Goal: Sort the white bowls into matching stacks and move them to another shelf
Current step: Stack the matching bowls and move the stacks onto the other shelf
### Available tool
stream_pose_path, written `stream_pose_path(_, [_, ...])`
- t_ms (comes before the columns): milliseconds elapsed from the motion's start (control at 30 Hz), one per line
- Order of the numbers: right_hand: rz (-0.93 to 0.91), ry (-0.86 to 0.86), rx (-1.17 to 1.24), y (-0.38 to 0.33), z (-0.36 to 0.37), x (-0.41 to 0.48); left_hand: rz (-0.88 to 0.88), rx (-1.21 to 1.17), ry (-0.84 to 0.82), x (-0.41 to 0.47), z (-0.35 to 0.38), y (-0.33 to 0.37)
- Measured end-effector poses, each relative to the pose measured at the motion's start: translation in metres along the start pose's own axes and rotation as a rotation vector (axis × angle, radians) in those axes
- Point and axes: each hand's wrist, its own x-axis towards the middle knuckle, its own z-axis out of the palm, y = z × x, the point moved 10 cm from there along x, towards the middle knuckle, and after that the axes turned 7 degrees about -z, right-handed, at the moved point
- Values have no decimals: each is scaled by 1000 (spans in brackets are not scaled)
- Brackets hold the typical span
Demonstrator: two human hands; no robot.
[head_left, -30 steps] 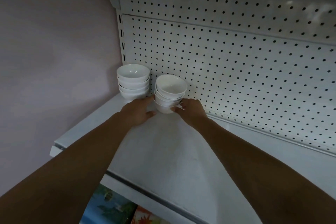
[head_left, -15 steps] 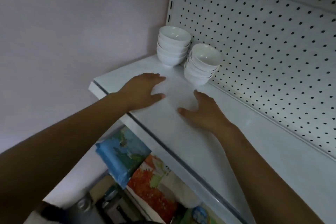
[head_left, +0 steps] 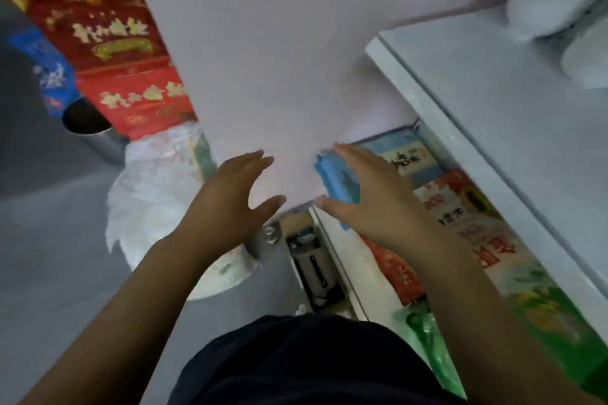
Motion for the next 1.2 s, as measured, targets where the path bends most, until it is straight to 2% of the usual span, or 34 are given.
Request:
stream_pose_path(100, [-75,-145,-1,-53,68,7,-170,-3,17,-62,-20,-80])
stream_pose_path(300, [-230,-307,11,-161,172,4,-451,-45,112,-181,-69,-204])
stream_pose_path(467, [-416,-465,-6,-256,252,2,-640,-45,266,-275,-117,-270])
stream_pose_path(667, [-653,-610,2,-365,314,-10,-870,-68,437,-378,-148,-312])
stream_pose_path(767, [-753,-674,-7,-404,338,-11,-967,-96,501,-410,-152,-329])
stream_pose_path(967, [-832,-803,-19,-470,390,4,-1114,-160,589,-450,-168,-372])
stream_pose_path(1200, [-970,-896,-75,-561,452,45,-1236,-192,633,-450,-212,-454])
